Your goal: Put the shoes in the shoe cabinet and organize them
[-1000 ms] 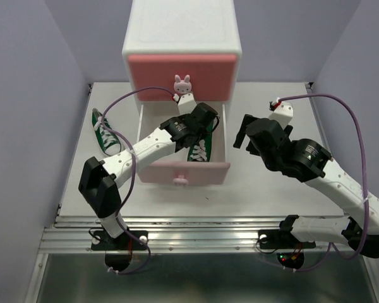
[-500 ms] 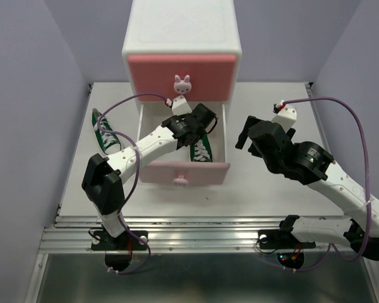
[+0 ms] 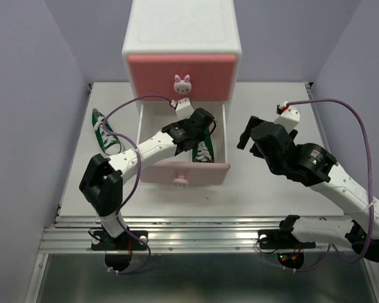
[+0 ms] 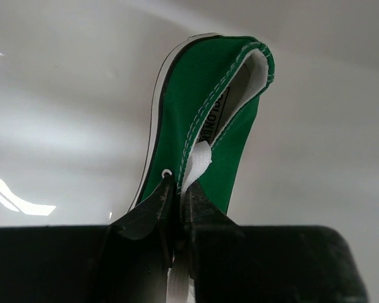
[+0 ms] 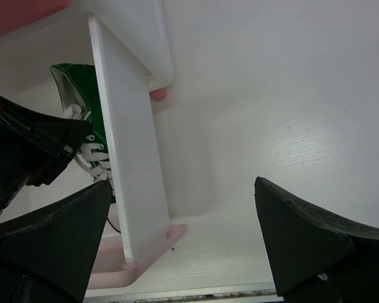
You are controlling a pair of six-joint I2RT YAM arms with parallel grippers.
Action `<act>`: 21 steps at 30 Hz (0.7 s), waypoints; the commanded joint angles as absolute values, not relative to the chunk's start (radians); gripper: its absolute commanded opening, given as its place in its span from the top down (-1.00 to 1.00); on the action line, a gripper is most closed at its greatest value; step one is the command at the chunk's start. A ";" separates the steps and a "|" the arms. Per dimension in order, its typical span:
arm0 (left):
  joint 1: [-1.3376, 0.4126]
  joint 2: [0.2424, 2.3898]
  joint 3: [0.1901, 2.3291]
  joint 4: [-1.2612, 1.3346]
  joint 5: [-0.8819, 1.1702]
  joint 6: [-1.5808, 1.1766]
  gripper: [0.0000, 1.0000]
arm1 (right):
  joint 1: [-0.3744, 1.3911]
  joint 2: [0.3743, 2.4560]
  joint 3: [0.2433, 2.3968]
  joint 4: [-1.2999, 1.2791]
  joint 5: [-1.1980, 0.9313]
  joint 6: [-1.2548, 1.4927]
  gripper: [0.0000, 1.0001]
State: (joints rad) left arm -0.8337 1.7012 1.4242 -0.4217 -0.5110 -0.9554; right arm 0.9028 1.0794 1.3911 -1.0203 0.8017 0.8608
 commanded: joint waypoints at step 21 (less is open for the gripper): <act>-0.836 1.638 1.500 -0.365 -0.468 -0.870 -0.32 | 0.897 1.071 1.396 -0.996 0.839 0.851 -1.00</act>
State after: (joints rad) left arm -0.8375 1.7016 1.4555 -0.3866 -0.4664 -0.8913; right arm 0.9028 1.0798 1.3914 -1.0203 0.8051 0.8562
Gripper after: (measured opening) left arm 0.630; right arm 0.997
